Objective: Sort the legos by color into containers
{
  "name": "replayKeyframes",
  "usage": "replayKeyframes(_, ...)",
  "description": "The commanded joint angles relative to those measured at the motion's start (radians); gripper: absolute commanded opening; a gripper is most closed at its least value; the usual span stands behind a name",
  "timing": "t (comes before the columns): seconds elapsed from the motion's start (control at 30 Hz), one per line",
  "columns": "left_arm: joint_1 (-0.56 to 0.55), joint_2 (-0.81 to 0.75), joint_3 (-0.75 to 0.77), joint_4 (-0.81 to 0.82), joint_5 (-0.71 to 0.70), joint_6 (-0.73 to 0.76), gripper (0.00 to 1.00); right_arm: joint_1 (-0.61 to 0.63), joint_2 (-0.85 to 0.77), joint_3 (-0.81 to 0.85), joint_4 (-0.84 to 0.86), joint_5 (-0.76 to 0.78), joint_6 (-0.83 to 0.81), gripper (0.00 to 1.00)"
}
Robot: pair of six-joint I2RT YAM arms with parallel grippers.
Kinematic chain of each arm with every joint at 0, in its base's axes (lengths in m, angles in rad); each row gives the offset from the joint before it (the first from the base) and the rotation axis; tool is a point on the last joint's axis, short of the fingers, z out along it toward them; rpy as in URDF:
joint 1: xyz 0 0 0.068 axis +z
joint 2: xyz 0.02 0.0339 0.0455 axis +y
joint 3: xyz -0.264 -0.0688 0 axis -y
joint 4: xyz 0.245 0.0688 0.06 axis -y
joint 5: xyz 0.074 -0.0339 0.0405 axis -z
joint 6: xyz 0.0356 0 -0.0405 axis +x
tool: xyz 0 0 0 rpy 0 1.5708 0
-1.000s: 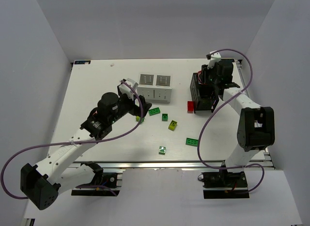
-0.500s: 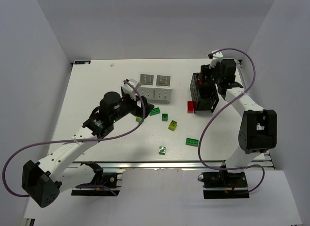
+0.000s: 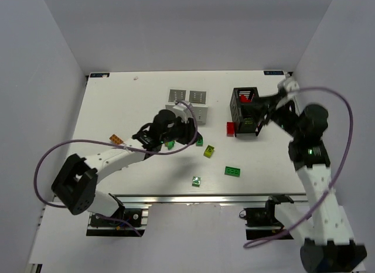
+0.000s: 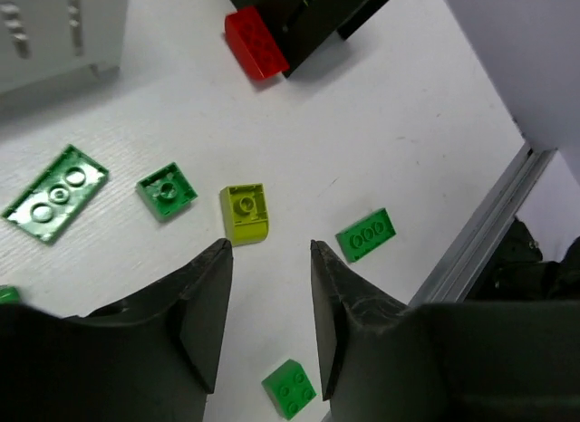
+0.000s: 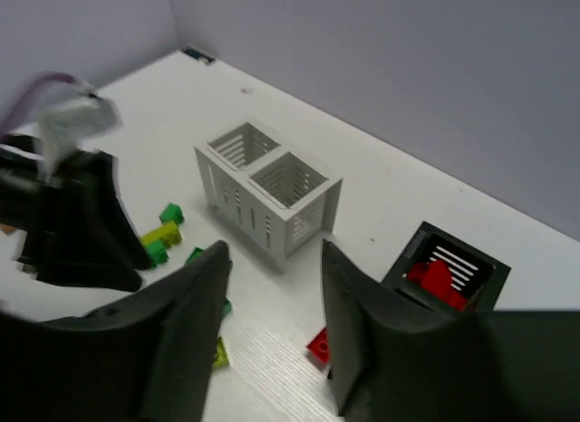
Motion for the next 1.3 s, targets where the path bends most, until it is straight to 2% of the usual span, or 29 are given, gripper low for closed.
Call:
replayKeyframes(0.0, -0.087, 0.117, 0.105, -0.038, -0.111, -0.061, 0.51, -0.008, -0.163, -0.204, 0.092, -0.048, 0.069, 0.55)
replayKeyframes(0.03, -0.1, 0.141, 0.14, -0.04, -0.163, -0.073, 0.53, -0.006, -0.206, -0.22, 0.106, 0.0, 0.043, 0.58)
replayKeyframes(0.2, -0.153, 0.325, 0.261, -0.057, -0.224, -0.116, 0.56, -0.006, -0.207, -0.227, 0.08, 0.06, -0.006, 0.58)
replayKeyframes(0.23, -0.161, 0.356, 0.322, -0.06, -0.26, -0.123, 0.58, -0.006, -0.207, -0.219, 0.077, 0.083, -0.014, 0.58)
replayKeyframes(0.37, -0.189, 0.503, 0.493, -0.209, -0.357, -0.148, 0.62, 0.003, -0.213, -0.226, 0.084, 0.23, -0.054, 0.56)
replayKeyframes(0.43, -0.189, 0.557, 0.525, -0.201, -0.368, -0.157, 0.62, 0.006, -0.22, -0.237, 0.107, 0.267, -0.061, 0.56)
replayKeyframes(0.7, -0.189, 0.695, 0.674, -0.212, -0.409, -0.157, 0.62, 0.021, -0.259, -0.271, 0.166, 0.385, -0.075, 0.55)
replayKeyframes(1.03, -0.189, 0.83, 0.835, -0.246, -0.417, -0.147, 0.59, 0.028, -0.265, -0.283, 0.187, 0.422, -0.086, 0.55)
replayKeyframes(1.27, -0.19, 0.855, 0.867, -0.241, -0.46, -0.136, 0.58, 0.029, -0.268, -0.289, 0.195, 0.424, -0.087, 0.54)
